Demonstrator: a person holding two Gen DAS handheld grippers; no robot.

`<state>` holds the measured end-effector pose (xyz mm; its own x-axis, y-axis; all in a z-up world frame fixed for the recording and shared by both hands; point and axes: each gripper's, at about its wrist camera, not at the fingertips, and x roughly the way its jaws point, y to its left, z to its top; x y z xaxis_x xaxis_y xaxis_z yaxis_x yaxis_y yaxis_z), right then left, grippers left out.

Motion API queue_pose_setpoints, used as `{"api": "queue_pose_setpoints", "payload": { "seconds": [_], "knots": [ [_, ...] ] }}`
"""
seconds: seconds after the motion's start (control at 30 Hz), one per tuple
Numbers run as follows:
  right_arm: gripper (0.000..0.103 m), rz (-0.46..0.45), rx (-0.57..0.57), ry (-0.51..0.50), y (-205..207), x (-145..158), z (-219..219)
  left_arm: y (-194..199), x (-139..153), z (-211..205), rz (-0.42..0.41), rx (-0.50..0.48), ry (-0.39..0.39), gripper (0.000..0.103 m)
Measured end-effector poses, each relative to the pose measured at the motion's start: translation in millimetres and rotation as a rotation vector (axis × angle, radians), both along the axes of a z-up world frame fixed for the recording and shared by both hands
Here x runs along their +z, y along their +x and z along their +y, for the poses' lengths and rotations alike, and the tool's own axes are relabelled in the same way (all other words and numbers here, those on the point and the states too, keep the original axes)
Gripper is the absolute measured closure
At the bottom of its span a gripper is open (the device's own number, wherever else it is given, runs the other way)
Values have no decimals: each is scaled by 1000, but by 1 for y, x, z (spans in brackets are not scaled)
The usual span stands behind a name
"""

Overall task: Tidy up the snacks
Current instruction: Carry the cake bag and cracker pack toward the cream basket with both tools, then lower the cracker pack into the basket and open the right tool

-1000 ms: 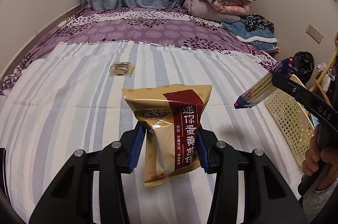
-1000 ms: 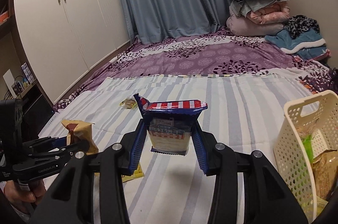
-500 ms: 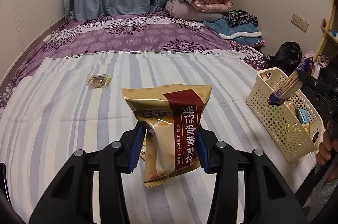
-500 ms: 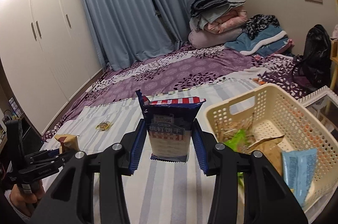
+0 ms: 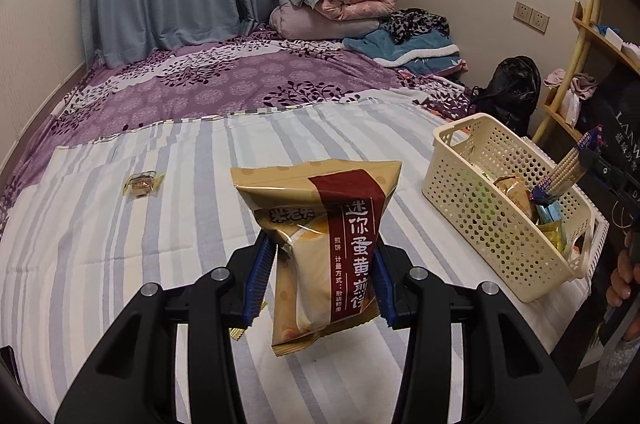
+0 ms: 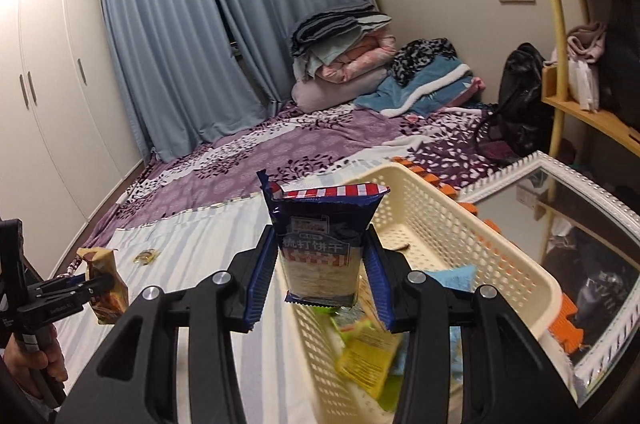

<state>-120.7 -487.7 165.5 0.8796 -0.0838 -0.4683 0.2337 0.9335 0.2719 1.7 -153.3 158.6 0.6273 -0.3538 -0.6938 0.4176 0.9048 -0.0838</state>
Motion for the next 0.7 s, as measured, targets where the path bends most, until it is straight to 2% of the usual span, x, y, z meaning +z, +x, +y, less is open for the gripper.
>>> {"api": "queue_pose_setpoints", "payload": {
  "seconds": [0.17, 0.4, 0.7],
  "knots": [
    [60, 54, -32, 3, -5, -13, -11, -2, 1, -11, -3, -26, 7, 58],
    [60, 134, -46, 33, 10, -30, -19, -8, 4, -24, -11, -57, 12, 58],
    [57, 163, -64, 47, 26, -39, -22, -10, 0, -27, -2, -62, 12, 58]
  ]
}}
